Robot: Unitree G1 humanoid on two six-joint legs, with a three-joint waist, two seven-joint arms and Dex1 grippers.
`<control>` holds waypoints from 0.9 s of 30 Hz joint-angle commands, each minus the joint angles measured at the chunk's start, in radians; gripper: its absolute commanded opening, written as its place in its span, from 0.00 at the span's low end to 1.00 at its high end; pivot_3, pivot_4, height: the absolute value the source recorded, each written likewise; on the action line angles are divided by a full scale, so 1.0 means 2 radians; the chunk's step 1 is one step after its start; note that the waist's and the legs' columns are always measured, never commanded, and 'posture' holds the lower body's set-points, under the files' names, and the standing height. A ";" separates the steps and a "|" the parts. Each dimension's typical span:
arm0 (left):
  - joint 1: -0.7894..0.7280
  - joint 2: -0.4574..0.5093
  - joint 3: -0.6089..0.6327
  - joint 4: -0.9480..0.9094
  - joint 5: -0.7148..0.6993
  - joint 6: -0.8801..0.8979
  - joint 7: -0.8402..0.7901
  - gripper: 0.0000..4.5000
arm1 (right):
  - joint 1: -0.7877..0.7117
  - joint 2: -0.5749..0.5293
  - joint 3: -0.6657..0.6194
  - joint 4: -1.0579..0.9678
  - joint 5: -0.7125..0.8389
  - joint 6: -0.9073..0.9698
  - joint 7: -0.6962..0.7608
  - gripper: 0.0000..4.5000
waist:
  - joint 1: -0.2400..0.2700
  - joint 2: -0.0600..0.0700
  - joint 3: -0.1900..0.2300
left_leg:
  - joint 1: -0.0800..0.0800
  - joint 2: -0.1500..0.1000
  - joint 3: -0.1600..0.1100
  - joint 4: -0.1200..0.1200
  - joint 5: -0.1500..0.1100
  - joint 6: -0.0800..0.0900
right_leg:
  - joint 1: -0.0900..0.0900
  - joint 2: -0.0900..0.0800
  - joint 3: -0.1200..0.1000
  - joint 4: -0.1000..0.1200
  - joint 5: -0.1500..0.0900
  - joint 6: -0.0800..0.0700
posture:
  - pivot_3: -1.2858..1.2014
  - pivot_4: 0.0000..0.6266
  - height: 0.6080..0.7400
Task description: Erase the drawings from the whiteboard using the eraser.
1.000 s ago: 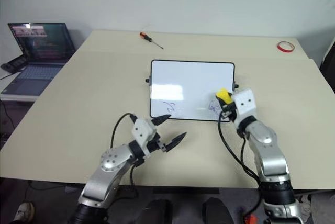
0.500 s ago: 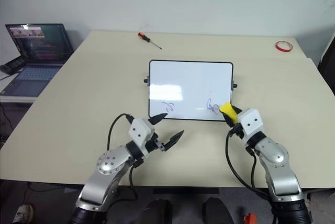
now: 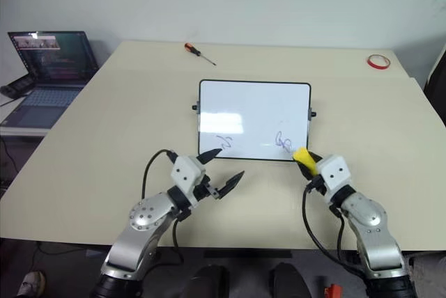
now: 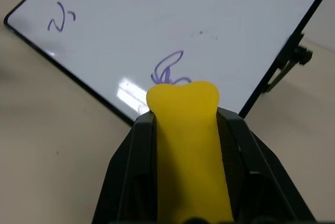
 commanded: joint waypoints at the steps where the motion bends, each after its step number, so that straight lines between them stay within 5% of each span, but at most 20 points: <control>1: -0.009 -0.002 0.002 -0.004 -0.001 -0.006 0.002 1.00 | -0.004 -0.002 -0.010 -0.014 0.002 -0.014 -0.001 0.27 | -0.001 0.000 0.000 | 0.000 0.000 0.000 0.000 0.000 0.000 | 0.000 0.000 0.000 0.000 0.000 0.000 | 0.52 0.24 1.00; 10: -0.017 -0.003 0.000 0.001 0.000 -0.006 0.001 1.00 | -0.044 0.009 0.002 0.004 -0.018 -0.022 -0.022 0.27 | -0.001 0.000 0.000 | 0.000 0.000 0.000 0.000 0.000 0.000 | 0.000 0.000 0.000 0.000 0.000 0.000 | 0.52 0.24 1.00; 27: -0.022 -0.001 0.001 -0.007 0.005 -0.004 0.006 1.00 | -0.228 0.075 0.057 0.217 -0.089 -0.092 -0.069 0.27 | -0.001 0.000 0.000 | 0.000 0.000 0.000 0.000 0.000 0.000 | 0.000 0.000 0.000 0.000 0.000 0.000 | 0.52 0.24 1.00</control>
